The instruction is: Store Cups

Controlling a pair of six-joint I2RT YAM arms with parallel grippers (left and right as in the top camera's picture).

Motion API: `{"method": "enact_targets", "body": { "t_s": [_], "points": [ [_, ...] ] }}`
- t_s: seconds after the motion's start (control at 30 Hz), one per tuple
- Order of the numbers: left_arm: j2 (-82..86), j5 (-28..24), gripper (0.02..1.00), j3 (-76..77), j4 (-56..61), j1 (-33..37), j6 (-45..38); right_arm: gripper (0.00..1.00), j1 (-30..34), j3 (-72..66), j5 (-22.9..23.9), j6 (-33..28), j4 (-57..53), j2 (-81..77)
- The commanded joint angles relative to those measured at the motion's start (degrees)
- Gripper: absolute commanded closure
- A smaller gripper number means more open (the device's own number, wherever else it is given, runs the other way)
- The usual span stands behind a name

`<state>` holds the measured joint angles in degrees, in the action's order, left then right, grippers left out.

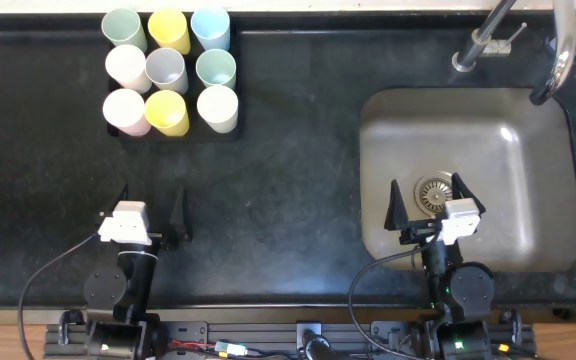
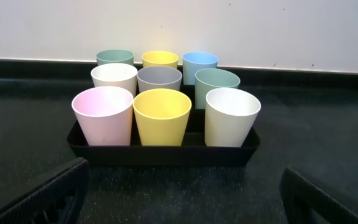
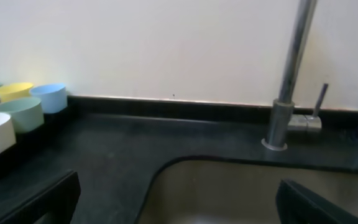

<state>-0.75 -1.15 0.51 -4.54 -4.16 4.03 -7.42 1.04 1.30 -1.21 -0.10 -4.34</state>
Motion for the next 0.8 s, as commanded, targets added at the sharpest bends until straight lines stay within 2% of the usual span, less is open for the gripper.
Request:
{"method": "enact_targets", "body": {
  "t_s": [0.03, 0.17, 0.8],
  "points": [
    [0.48, -0.7, 0.018, -0.04, -0.15, -0.31, -0.83, 0.005, 0.37, -0.76, 1.62, 2.1, -1.44, 0.68],
    [0.48, -0.7, 0.018, -0.04, -0.17, -0.31, -0.83, 0.003, 0.37, -0.76, 1.51, 2.1, -4.17, 0.66],
    [0.48, -0.72, 0.018, -0.04, -0.15, -0.31, -0.83, 0.003, 0.33, -0.76, 1.49, 2.12, -4.2, 0.66]
  ]
}}
